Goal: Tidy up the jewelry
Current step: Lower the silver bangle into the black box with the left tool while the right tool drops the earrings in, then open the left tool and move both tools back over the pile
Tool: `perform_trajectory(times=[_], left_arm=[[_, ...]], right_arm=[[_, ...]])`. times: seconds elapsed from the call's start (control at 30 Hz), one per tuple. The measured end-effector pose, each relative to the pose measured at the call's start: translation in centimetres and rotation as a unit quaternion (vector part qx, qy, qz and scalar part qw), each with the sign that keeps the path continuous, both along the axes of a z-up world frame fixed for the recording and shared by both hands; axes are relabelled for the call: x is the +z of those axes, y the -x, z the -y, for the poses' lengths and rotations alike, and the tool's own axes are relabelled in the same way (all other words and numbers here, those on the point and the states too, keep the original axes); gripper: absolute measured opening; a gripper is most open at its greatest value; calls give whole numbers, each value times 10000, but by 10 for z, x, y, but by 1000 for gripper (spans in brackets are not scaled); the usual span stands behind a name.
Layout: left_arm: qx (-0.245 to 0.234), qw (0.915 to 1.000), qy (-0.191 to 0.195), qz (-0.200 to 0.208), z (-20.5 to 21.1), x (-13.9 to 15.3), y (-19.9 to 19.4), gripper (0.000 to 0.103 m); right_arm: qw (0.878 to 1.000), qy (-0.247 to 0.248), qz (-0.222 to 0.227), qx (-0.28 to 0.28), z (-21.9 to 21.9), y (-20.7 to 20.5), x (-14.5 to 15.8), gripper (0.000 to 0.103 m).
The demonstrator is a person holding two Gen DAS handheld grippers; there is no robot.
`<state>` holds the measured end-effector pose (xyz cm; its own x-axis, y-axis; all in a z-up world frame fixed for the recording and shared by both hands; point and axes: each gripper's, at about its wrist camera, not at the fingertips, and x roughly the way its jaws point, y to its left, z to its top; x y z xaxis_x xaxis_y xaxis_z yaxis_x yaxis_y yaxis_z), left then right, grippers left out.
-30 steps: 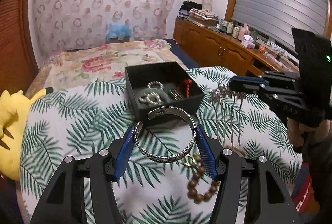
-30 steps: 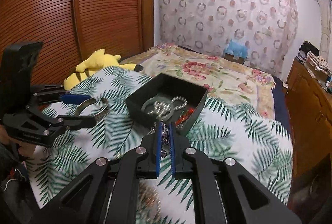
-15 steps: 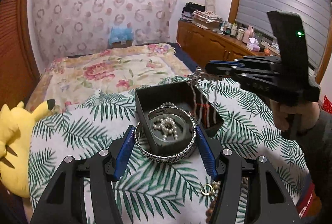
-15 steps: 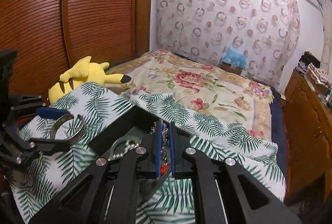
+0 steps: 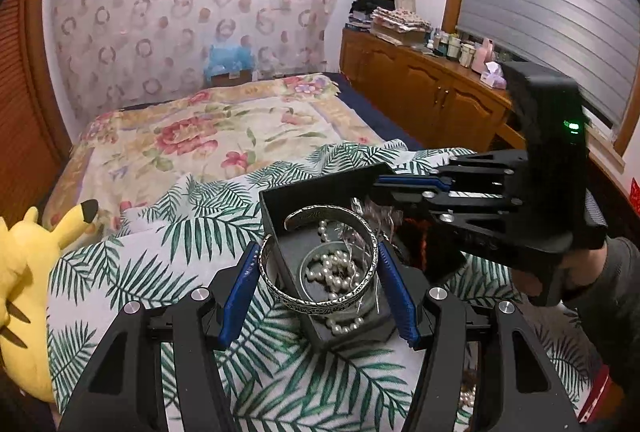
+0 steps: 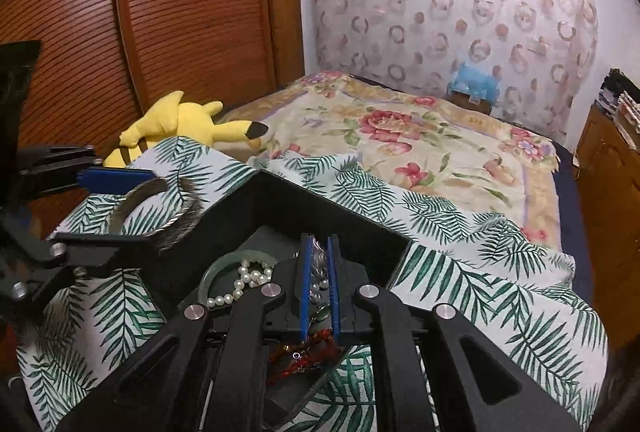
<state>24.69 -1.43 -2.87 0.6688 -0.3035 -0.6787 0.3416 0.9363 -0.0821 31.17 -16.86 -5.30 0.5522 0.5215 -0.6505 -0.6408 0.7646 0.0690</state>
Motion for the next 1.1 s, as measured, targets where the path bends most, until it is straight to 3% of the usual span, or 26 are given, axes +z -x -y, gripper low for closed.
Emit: perform_trajectory(times=[0.2,0.6,0.8,0.93,1.1], left_arm=[[-61,9998,-195,-2,11,-3,-15,56],[-126,9973,-710,-145,34,-19,-46,57],[-93,9967,-786,-160,41,-21,-51,56],[-42,9971,-755,-72,43,-15,-50,67],[-33,9982,-607,3,40,-8,-35,67]], right_arm=[[9995,-262,11,-192,22,1,10,10],[9986,-173,59,-506,49,11,6,10],[9983,-185,99,-541,57,19,7,10],[9980,-178,134,-584,62,25,8,10],[9974,-187,197,-671,69,46,11,10]])
